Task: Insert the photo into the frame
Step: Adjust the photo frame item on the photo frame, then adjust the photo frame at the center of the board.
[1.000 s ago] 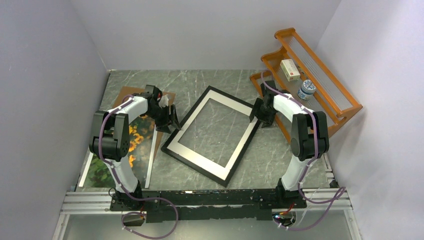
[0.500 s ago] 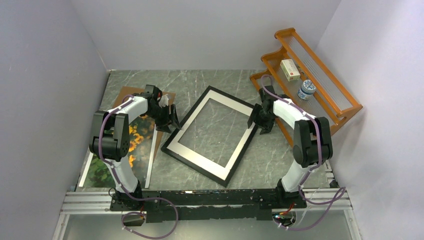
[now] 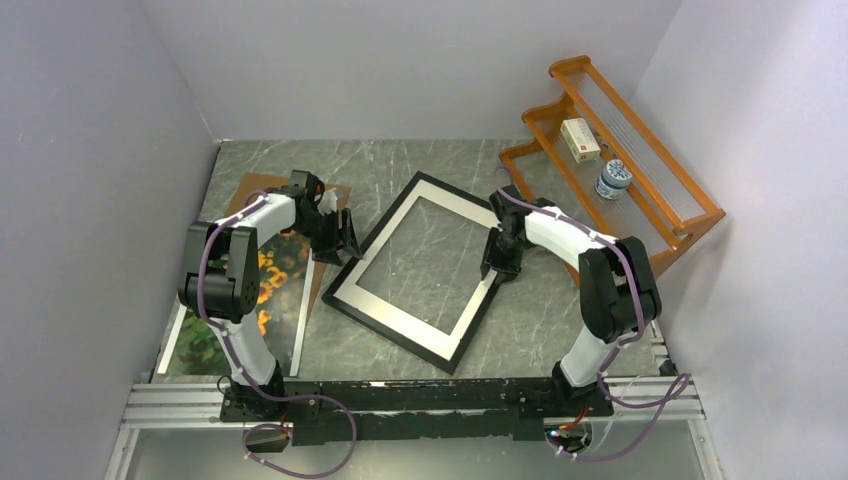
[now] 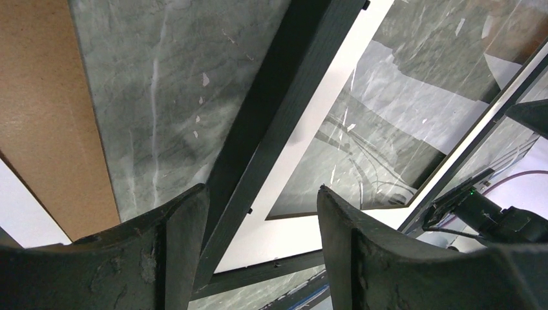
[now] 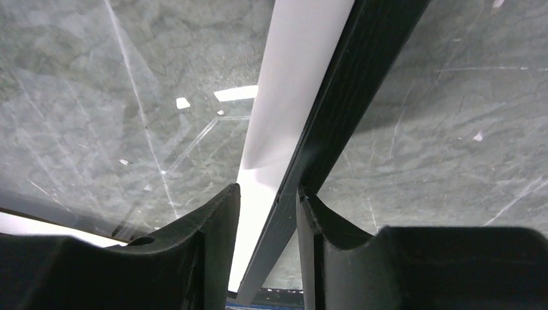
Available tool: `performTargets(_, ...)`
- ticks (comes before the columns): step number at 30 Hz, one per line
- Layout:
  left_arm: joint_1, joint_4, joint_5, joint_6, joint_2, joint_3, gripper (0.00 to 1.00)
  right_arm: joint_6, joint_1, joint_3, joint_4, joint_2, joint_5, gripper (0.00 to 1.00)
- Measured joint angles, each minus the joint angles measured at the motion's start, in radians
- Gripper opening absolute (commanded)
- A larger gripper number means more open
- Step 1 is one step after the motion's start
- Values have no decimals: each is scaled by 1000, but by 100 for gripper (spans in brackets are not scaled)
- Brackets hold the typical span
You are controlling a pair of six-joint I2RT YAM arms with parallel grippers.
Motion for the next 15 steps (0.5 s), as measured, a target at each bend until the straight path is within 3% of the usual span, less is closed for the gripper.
performTargets(15, 0, 11, 0, -1, -19, -30, 67, 3, 35, -40, -54, -11, 9, 43)
